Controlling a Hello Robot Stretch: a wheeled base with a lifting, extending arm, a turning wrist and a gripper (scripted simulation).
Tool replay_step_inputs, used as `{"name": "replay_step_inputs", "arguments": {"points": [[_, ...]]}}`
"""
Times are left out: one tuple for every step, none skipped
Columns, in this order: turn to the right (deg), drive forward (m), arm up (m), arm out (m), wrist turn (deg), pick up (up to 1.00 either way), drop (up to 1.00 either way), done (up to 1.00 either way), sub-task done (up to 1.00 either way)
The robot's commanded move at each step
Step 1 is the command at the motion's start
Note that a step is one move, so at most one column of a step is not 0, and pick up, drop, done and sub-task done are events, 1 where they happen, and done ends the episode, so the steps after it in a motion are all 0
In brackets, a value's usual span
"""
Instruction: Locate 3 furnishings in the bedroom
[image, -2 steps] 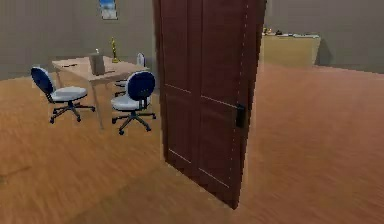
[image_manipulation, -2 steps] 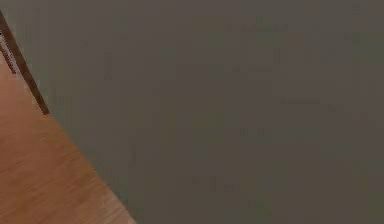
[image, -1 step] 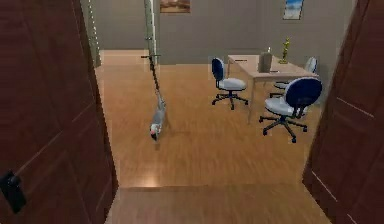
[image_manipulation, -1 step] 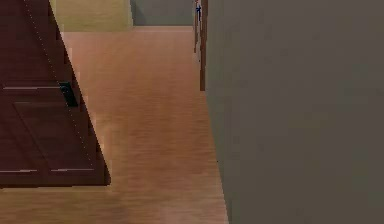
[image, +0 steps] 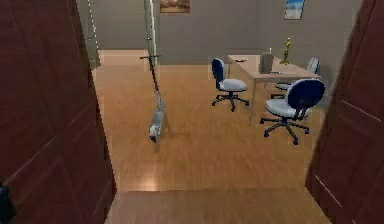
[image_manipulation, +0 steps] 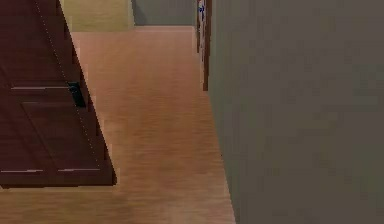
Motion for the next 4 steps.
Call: {"name": "replay_step_inputs", "arguments": {"points": [[0.0, 1.0, 0.0, 0.0, 0.0, 0.0, 0.0, 0.0, 0.0], [0.0, 1.0, 0.0, 0.0, 0.0, 0.0, 0.0, 0.0, 0.0], [-3.0, 0.0, 0.0, 0.0, 0.0, 0.0, 0.0, 0.0, 0.0], [0.0, 1.0, 0.0, 0.0, 0.0, 0.0, 0.0, 0.0, 0.0]]}}
